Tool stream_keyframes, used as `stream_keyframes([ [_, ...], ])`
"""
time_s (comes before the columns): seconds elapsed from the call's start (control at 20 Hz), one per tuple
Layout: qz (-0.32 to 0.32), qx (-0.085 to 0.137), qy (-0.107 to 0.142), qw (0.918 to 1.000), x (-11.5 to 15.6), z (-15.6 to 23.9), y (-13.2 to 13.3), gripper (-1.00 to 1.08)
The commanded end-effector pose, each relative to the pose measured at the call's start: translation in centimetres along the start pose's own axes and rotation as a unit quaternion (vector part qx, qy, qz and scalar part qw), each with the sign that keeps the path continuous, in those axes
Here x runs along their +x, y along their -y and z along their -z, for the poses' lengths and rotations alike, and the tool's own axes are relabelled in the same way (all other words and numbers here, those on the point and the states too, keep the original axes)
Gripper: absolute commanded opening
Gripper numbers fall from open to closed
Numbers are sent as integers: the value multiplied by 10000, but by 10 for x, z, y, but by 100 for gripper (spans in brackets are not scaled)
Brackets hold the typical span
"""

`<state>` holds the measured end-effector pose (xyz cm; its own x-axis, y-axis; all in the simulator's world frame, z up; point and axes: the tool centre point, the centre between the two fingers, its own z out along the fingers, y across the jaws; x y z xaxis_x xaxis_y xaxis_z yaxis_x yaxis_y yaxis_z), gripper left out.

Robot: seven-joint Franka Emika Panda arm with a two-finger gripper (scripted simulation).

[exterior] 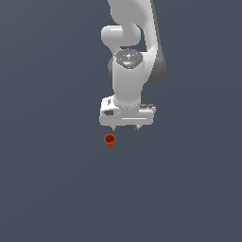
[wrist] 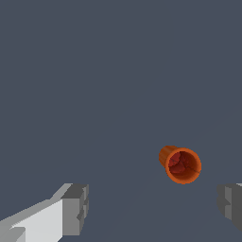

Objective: Pick up the object and move it to a goal position.

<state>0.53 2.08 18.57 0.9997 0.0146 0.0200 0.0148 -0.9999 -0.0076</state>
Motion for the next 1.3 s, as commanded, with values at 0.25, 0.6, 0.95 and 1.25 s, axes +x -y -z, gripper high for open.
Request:
stream_keyframes([
  [0.25, -140, 21, 67, 9999, -5, 2, -10, 100],
  [0.6, -210, 37, 109, 9997, -9, 4, -16, 100],
  [0.95, -552, 38, 111, 9984, -9, -8, -23, 100],
  [1.25, -1182, 31, 111, 9929, -11, -31, -36, 100],
])
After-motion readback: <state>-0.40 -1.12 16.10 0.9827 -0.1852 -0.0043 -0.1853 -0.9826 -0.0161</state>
